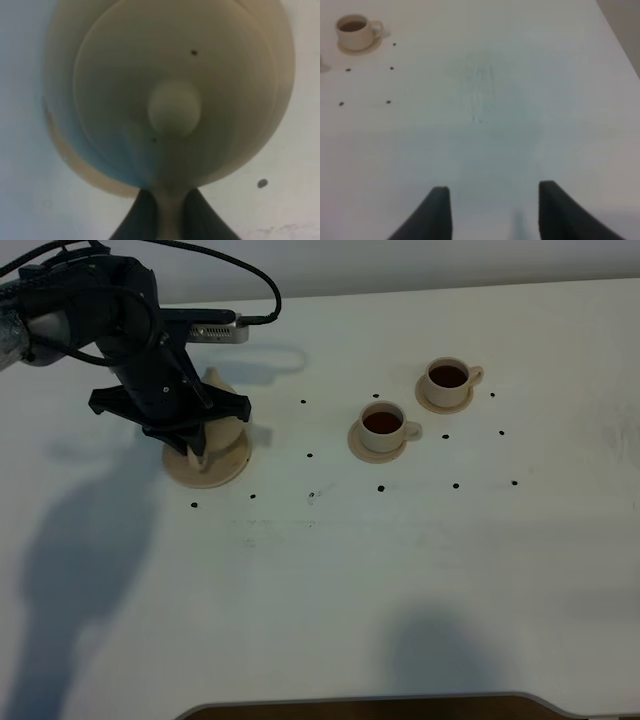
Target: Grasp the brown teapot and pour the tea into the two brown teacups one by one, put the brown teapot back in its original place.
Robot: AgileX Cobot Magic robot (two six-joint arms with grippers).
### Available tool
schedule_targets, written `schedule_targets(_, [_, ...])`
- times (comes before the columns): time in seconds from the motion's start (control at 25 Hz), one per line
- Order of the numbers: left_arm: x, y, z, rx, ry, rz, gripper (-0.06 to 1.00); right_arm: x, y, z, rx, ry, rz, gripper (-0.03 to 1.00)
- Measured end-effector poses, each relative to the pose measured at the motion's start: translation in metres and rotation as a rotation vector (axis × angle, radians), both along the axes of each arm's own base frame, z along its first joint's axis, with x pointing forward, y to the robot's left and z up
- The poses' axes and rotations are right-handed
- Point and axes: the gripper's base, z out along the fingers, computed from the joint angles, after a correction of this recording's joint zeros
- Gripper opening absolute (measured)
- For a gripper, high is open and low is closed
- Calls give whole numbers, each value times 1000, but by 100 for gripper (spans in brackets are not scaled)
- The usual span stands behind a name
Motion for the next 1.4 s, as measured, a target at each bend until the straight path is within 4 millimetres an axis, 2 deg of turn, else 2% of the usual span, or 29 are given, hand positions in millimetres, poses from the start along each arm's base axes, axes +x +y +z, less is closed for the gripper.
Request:
schedule_targets(0.36, [-8, 1, -1, 7, 92, 3, 13, 0, 0, 0, 0, 0, 0, 40])
schedule_targets(0.6, [-6, 3, -9, 45, 98, -11, 13, 0, 0, 0, 0, 0, 0, 40])
schedule_targets(1.12, [-5, 5, -11, 65, 94, -34, 13, 0, 0, 0, 0, 0, 0, 40])
schedule_targets(1.24, [-5, 5, -11, 68, 93, -66, 17, 0, 0, 0, 0, 0, 0, 40])
schedule_targets(1.4, [-6, 6, -11, 82, 106, -78, 32, 0, 0, 0, 0, 0, 0, 40])
